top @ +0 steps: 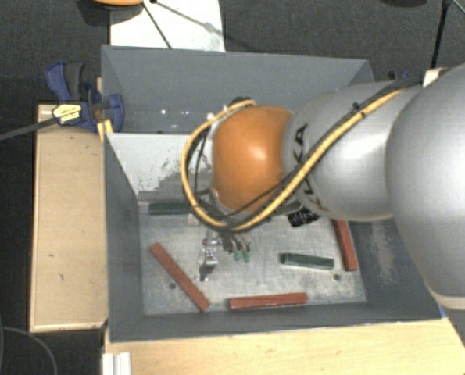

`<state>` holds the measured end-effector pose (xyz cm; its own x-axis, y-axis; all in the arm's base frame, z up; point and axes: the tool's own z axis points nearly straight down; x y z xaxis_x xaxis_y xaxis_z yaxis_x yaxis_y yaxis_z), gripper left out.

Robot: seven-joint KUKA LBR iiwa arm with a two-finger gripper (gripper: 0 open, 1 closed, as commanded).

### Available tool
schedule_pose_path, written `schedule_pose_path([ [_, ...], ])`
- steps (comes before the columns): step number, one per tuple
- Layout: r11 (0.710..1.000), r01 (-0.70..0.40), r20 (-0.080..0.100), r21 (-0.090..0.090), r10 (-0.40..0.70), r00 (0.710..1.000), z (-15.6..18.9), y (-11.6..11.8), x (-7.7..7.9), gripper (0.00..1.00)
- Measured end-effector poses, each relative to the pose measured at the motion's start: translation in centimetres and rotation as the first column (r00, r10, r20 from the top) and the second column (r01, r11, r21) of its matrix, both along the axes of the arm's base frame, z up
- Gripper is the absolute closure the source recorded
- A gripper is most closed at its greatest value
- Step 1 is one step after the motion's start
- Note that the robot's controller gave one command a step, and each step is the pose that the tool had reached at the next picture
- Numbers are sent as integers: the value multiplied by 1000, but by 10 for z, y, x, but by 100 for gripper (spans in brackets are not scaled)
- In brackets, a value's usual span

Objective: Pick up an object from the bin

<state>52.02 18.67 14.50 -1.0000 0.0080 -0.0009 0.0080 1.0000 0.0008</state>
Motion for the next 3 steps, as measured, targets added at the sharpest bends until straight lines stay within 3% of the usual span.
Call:
schedule_pose_path([
  [1,1000,8,0,0,-8,1000,-29,-13,7,0],
  [2,998,-62,-1,-1,62,998,-48,19,-11,0],
  [3,944,330,8,6,-330,944,-72,7,-22,100],
])
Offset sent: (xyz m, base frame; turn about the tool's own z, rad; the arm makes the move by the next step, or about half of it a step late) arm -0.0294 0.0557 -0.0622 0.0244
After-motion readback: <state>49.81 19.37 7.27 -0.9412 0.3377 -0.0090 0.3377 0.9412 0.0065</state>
